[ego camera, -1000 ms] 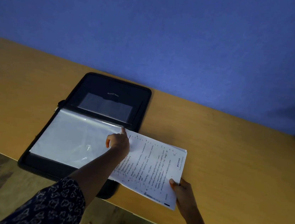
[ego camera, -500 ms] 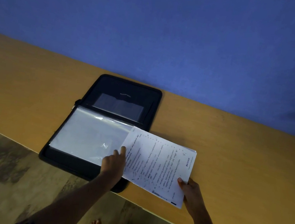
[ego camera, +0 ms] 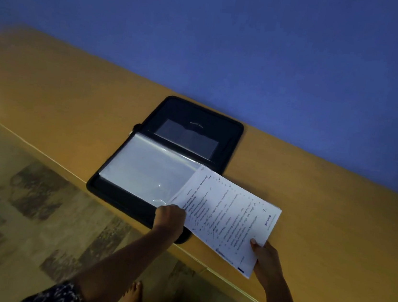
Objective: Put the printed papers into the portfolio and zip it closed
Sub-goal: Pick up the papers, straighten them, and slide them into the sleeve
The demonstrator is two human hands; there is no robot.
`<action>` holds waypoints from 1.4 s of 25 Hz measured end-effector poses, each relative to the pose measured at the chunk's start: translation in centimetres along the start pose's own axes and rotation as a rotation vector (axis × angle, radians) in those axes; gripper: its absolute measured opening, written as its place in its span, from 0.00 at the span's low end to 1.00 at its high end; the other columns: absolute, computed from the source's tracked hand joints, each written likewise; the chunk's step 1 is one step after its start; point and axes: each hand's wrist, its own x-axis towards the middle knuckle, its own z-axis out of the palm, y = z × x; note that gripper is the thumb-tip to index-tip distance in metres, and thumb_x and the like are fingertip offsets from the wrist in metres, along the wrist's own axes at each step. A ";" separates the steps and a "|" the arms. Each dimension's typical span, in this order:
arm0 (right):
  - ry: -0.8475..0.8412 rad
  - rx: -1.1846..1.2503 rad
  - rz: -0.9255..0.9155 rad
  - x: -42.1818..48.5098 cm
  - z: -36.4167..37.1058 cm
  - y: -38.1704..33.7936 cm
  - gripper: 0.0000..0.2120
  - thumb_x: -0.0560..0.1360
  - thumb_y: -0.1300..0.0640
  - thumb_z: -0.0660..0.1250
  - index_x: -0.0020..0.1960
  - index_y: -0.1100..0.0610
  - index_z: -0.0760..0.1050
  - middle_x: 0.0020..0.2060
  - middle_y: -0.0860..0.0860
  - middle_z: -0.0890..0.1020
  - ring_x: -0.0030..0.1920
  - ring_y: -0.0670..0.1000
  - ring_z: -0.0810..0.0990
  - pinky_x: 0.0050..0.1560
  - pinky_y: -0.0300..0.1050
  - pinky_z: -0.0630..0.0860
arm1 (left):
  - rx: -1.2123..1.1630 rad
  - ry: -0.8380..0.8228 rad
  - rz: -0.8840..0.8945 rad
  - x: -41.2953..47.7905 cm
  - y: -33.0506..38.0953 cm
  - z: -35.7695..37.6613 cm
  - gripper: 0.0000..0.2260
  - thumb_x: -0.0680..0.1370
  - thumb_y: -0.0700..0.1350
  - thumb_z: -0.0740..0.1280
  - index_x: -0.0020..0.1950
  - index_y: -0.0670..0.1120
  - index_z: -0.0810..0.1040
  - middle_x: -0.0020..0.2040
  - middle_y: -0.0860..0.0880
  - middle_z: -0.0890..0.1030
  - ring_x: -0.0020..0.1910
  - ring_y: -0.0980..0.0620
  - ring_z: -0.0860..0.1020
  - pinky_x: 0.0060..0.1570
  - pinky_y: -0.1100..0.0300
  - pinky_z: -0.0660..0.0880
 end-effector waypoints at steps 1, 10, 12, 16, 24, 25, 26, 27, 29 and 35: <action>-0.006 -0.002 -0.002 -0.1 0.3 -0.1 0.17 0.79 0.68 0.61 0.68 0.69 0.69 0.65 0.65 0.75 0.64 0.65 0.74 0.67 0.67 0.68 | 0.009 -0.009 0.019 -0.1 0.2 -0.1 0.06 0.78 0.41 0.63 0.52 0.46 0.78 0.47 0.47 0.81 0.46 0.48 0.80 0.38 0.58 0.68; -0.041 -0.083 -0.026 -0.9 4.4 -0.1 0.17 0.80 0.68 0.60 0.68 0.66 0.70 0.64 0.62 0.76 0.58 0.60 0.77 0.62 0.59 0.73 | 0.009 -0.016 0.092 -0.8 0.1 0.8 0.06 0.77 0.39 0.63 0.48 0.43 0.79 0.42 0.46 0.79 0.45 0.46 0.80 0.37 0.57 0.69; -0.039 -0.118 -0.031 -0.7 5.8 0.0 0.17 0.80 0.67 0.60 0.69 0.65 0.69 0.65 0.62 0.76 0.61 0.62 0.76 0.65 0.63 0.71 | -0.010 -0.015 0.085 -0.9 0.1 1.3 0.05 0.77 0.40 0.64 0.47 0.42 0.79 0.39 0.46 0.74 0.43 0.47 0.80 0.36 0.57 0.69; -0.072 -0.225 -0.026 -0.7 9.1 0.0 0.15 0.80 0.64 0.60 0.67 0.62 0.70 0.64 0.61 0.77 0.59 0.62 0.77 0.64 0.64 0.72 | -0.077 0.005 0.060 -1.3 -0.3 1.8 0.04 0.77 0.41 0.65 0.48 0.42 0.79 0.40 0.46 0.75 0.43 0.46 0.80 0.37 0.56 0.69; 0.123 -0.247 0.032 -0.4 14.0 0.6 0.16 0.77 0.67 0.62 0.64 0.65 0.72 0.59 0.63 0.79 0.57 0.65 0.79 0.55 0.57 0.78 | -0.271 0.105 -0.075 -1.9 -1.5 2.6 0.05 0.79 0.39 0.60 0.49 0.43 0.76 0.42 0.47 0.77 0.39 0.49 0.78 0.36 0.57 0.68; 0.200 -0.254 0.025 -0.6 14.3 0.9 0.15 0.76 0.68 0.63 0.63 0.66 0.73 0.59 0.63 0.79 0.57 0.65 0.79 0.52 0.54 0.77 | -0.312 0.124 -0.092 -2.0 -1.5 2.7 0.05 0.79 0.39 0.60 0.49 0.43 0.76 0.40 0.48 0.74 0.37 0.50 0.76 0.35 0.58 0.68; 0.255 -0.251 0.020 -0.9 14.5 1.1 0.15 0.76 0.68 0.63 0.63 0.67 0.74 0.59 0.64 0.79 0.58 0.65 0.78 0.50 0.51 0.75 | -0.351 0.139 -0.106 -2.1 -1.4 2.8 0.05 0.79 0.39 0.60 0.48 0.43 0.76 0.40 0.48 0.73 0.35 0.51 0.74 0.35 0.58 0.68; 0.294 -0.252 0.017 -1.1 14.7 1.3 0.14 0.77 0.68 0.63 0.62 0.67 0.74 0.59 0.64 0.79 0.58 0.65 0.78 0.49 0.50 0.74 | -0.385 0.152 -0.118 -2.1 -1.3 2.9 0.05 0.79 0.39 0.60 0.48 0.43 0.76 0.40 0.48 0.74 0.35 0.51 0.75 0.34 0.58 0.68; 0.344 -0.306 0.024 -1.2 14.5 1.5 0.14 0.78 0.68 0.60 0.62 0.67 0.75 0.60 0.64 0.79 0.59 0.65 0.78 0.48 0.49 0.73 | -0.450 0.168 -0.146 -2.3 -1.2 3.2 0.06 0.79 0.40 0.60 0.47 0.43 0.76 0.42 0.48 0.77 0.36 0.50 0.77 0.33 0.58 0.68; 0.452 -0.424 -0.025 -1.9 14.5 1.7 0.11 0.77 0.66 0.63 0.56 0.67 0.79 0.56 0.63 0.82 0.55 0.63 0.81 0.44 0.48 0.76 | -0.554 0.186 -0.173 -2.5 -0.8 3.9 0.05 0.78 0.41 0.61 0.48 0.43 0.76 0.39 0.49 0.74 0.33 0.52 0.72 0.33 0.58 0.71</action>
